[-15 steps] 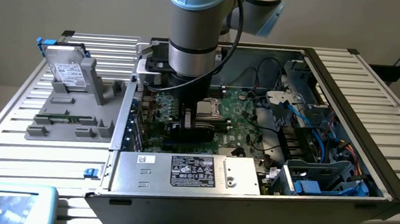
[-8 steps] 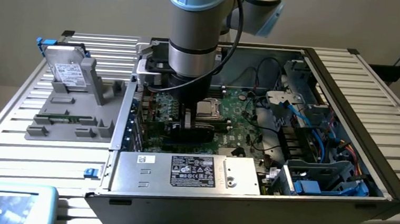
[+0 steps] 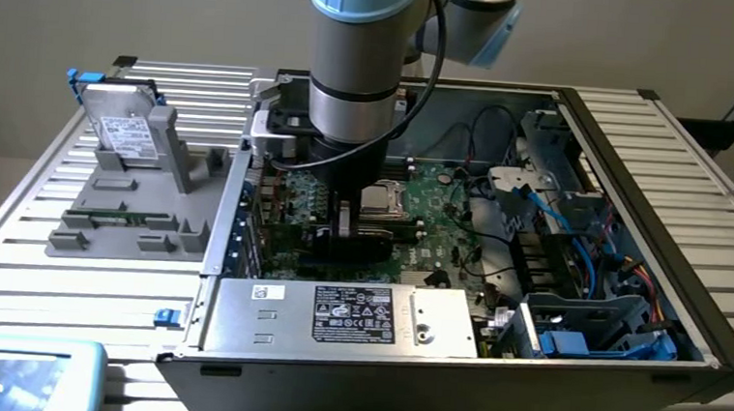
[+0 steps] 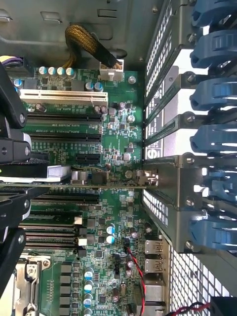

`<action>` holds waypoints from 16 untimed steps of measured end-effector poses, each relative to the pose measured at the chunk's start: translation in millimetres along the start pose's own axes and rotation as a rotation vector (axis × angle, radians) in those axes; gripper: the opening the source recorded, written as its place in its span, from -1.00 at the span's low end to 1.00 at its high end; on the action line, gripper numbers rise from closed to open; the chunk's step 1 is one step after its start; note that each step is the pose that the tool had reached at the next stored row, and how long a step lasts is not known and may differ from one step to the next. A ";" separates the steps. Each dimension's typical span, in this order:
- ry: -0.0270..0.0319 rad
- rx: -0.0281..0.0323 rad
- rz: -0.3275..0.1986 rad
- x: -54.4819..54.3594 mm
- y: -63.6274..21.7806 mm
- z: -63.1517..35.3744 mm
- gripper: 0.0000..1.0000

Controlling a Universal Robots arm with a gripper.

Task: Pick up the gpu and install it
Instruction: 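Insert the gpu into the slot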

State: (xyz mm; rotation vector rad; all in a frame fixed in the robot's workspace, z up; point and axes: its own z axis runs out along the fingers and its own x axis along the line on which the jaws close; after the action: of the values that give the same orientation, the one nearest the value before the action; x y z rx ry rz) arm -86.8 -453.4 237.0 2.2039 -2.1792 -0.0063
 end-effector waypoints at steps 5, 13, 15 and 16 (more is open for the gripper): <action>0.0001 0.0000 0.000 0.0 0.0 0.0 -0.44; 0.0003 -0.0001 0.000 0.0 0.0 0.1 -0.44; 0.0004 0.0006 0.000 0.0 0.0 0.3 -0.44; 0.0004 0.0011 0.000 0.0 0.1 0.4 -0.44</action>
State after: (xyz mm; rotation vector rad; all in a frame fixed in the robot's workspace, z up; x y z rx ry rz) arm -87.0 -453.5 236.6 2.2045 -2.1793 -0.0046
